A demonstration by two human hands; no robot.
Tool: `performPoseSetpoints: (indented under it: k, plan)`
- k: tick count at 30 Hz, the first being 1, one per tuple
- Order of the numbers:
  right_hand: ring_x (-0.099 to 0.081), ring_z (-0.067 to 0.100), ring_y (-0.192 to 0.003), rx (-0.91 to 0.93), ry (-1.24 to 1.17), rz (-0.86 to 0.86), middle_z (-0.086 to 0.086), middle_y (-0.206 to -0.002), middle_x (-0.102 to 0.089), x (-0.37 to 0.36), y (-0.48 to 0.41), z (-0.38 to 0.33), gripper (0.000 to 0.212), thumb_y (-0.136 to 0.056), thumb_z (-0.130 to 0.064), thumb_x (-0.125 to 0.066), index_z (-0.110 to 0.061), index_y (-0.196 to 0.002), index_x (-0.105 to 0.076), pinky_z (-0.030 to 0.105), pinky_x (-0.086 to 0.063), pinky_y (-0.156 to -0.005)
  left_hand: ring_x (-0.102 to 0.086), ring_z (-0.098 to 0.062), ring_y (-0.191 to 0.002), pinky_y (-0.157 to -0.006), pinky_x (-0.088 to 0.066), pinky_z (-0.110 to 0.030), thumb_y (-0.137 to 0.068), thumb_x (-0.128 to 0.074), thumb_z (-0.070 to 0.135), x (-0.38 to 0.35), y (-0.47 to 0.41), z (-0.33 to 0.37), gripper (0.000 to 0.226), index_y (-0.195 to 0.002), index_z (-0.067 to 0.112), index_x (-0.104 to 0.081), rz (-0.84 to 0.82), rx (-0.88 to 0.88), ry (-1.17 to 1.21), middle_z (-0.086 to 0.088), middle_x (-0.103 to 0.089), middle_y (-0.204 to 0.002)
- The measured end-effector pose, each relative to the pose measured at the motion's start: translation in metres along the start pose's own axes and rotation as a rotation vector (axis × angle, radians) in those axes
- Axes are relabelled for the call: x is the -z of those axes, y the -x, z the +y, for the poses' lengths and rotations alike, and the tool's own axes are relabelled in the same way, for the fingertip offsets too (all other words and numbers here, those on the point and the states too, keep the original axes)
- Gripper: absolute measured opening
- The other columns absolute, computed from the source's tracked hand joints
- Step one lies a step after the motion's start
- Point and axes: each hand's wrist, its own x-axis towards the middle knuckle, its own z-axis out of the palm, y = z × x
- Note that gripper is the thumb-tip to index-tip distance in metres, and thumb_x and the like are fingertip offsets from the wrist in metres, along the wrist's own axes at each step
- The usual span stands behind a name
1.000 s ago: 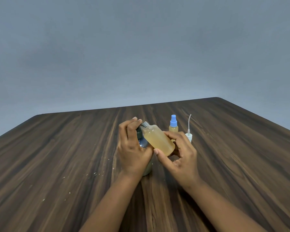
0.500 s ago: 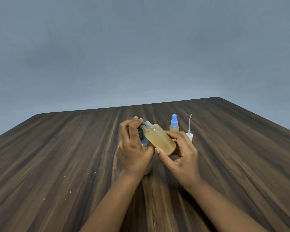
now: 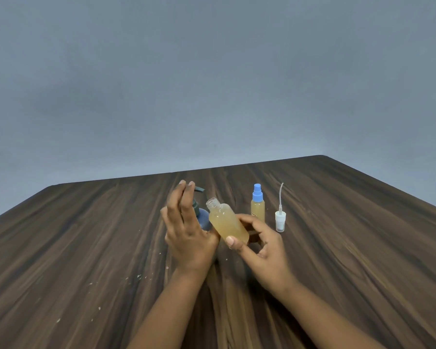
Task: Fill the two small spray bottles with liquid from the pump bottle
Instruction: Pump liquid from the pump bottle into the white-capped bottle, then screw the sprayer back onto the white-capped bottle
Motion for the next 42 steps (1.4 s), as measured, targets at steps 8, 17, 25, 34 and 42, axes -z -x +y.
performPoseSetpoints:
  k: [8,17,25,34,42]
  plan:
    - [-0.066,0.010,-0.093,-0.153,-0.163,0.035,-0.007,-0.103,-0.070,0.001,-0.003,0.001,0.040,-0.072,-0.039,-0.076,-0.026,-0.108,-0.063,0.027,-0.055,-0.081,-0.023,-0.030,-0.129,-0.103,-0.028,-0.059,-0.056,-0.074,0.037,-0.002,0.006,-0.008,0.107,-0.143,0.029,-0.012,-0.149,-0.059,-0.113,-0.004,-0.014,-0.148]
    - [-0.065,0.001,-0.077,-0.142,-0.303,0.156,-0.005,-0.085,-0.070,0.011,-0.007,-0.001,0.031,-0.077,-0.001,-0.076,-0.015,-0.100,-0.061,0.016,-0.052,-0.069,-0.049,-0.016,-0.108,-0.087,-0.046,-0.028,-0.076,-0.058,0.022,0.018,0.023,0.034,0.048,-0.121,0.012,-0.044,-0.051,-0.278,0.256,-0.003,-0.043,-0.122]
    - [-0.067,0.005,-0.074,-0.177,-0.174,0.205,0.003,-0.091,-0.069,0.018,-0.011,0.004,0.037,-0.070,-0.003,-0.082,-0.016,-0.098,-0.061,0.018,-0.053,-0.066,-0.059,-0.004,-0.077,-0.067,-0.050,-0.019,-0.084,-0.042,0.057,0.002,0.043,0.042,0.067,-0.140,0.023,-0.031,-0.470,0.221,0.451,0.009,-0.048,-0.126]
    - [-0.064,0.011,-0.069,-0.256,0.066,0.064,0.016,-0.089,-0.067,0.018,-0.009,0.015,0.030,-0.065,0.006,-0.080,-0.005,-0.088,-0.064,0.020,-0.055,-0.061,-0.069,-0.022,-0.072,-0.062,-0.057,-0.039,-0.080,-0.065,0.032,-0.015,0.049,0.032,0.029,-0.108,0.032,-0.057,-0.549,0.584,0.695,-0.007,-0.070,-0.084]
    - [-0.062,0.009,-0.075,-0.233,0.070,-0.039,0.000,-0.080,-0.068,0.054,-0.018,0.007,0.015,-0.067,-0.017,-0.064,-0.013,-0.081,-0.067,0.023,-0.049,-0.068,-0.062,-0.020,-0.045,-0.043,-0.051,-0.029,-0.085,-0.067,0.022,-0.014,0.050,0.030,0.023,-0.102,0.032,-0.055,-0.626,0.687,0.643,-0.008,-0.069,-0.072]
